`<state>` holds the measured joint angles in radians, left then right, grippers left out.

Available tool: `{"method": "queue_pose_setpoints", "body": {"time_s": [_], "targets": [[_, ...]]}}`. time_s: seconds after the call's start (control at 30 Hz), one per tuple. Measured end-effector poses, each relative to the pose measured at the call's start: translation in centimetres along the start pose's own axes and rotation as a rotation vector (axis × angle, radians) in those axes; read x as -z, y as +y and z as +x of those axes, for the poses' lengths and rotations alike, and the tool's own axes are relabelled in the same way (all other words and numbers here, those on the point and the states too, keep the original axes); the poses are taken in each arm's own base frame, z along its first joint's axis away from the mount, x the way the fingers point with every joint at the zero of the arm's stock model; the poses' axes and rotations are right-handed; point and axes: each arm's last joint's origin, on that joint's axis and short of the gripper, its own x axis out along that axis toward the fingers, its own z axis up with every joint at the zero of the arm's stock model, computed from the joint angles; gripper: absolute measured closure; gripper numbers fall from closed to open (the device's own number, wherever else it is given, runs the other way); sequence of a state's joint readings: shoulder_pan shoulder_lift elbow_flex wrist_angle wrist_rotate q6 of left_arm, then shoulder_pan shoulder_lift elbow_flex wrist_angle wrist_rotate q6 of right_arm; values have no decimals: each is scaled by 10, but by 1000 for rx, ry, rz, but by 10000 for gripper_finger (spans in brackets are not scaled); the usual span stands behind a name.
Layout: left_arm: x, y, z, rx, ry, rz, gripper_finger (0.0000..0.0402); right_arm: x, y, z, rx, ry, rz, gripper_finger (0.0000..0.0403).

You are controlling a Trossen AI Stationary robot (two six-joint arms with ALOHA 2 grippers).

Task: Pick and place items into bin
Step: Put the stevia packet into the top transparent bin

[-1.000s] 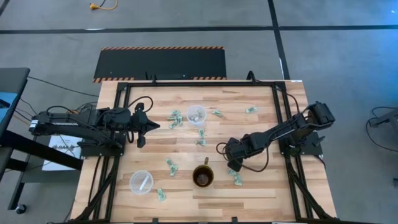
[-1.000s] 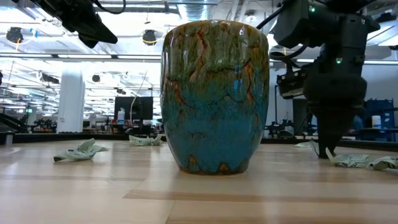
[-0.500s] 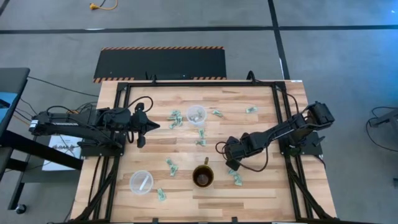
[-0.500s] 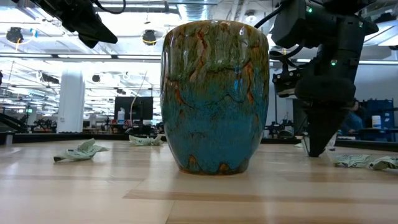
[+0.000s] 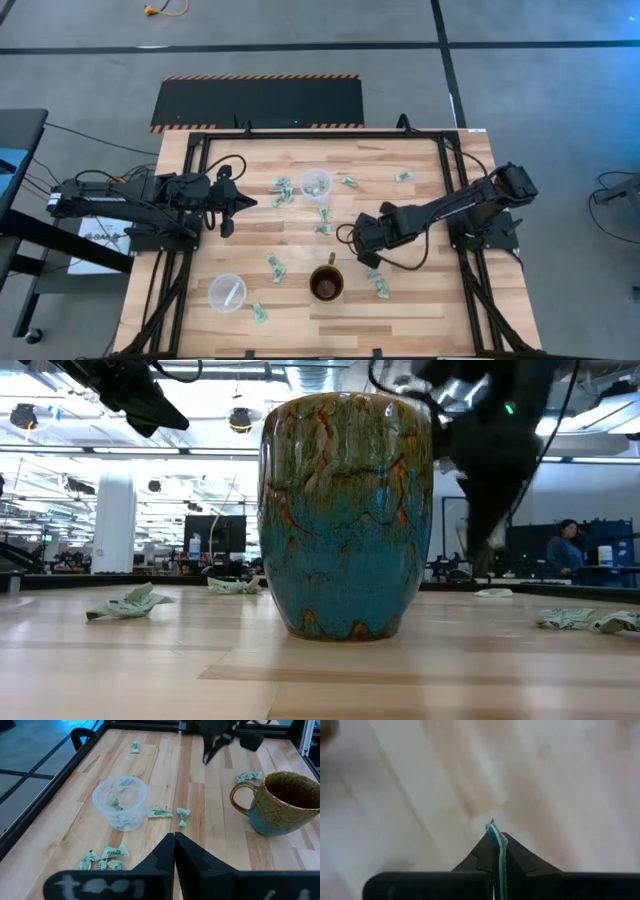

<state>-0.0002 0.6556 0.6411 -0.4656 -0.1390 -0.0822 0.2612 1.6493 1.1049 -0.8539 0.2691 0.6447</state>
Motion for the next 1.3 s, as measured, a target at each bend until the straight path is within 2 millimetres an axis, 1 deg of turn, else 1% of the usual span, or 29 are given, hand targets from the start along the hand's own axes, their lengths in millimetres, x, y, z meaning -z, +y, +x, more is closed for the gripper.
{"method": "queue_pose_setpoints", "body": {"time_s": [0.17,0.3,0.43,0.57,0.67,0.8,0.87,0.97,1.03,1.13,1.23,1.3], "targets": [[0,0,0,0,0,0,401,-35,-5,-38,112,-167,-69,385],[0,0,0,1,0,0,401,-71,-14,-63,110,-334,-120,397],[0,0,0,0,0,0,401,-104,-31,-77,81,-492,-143,391],[0,0,0,1,0,1,401,-129,-57,-78,-15,-585,-129,393],[0,0,0,1,0,0,401,-145,-79,-69,-113,-600,-93,398],[0,0,0,0,0,0,401,-158,-100,-39,-176,-536,-54,393],[0,0,0,0,0,0,401,-163,-106,-21,-200,-500,-40,392],[0,0,0,0,0,0,401,-167,-111,5,-210,-443,-30,396],[0,0,0,0,0,0,401,-170,-109,18,-215,-433,-35,398],[0,0,0,0,0,0,401,-173,-104,31,-248,-421,-46,393],[0,0,0,0,0,0,401,-171,-102,45,-254,-377,-52,378],[0,0,0,0,0,0,401,-170,-102,48,-251,-358,-52,368]]}}
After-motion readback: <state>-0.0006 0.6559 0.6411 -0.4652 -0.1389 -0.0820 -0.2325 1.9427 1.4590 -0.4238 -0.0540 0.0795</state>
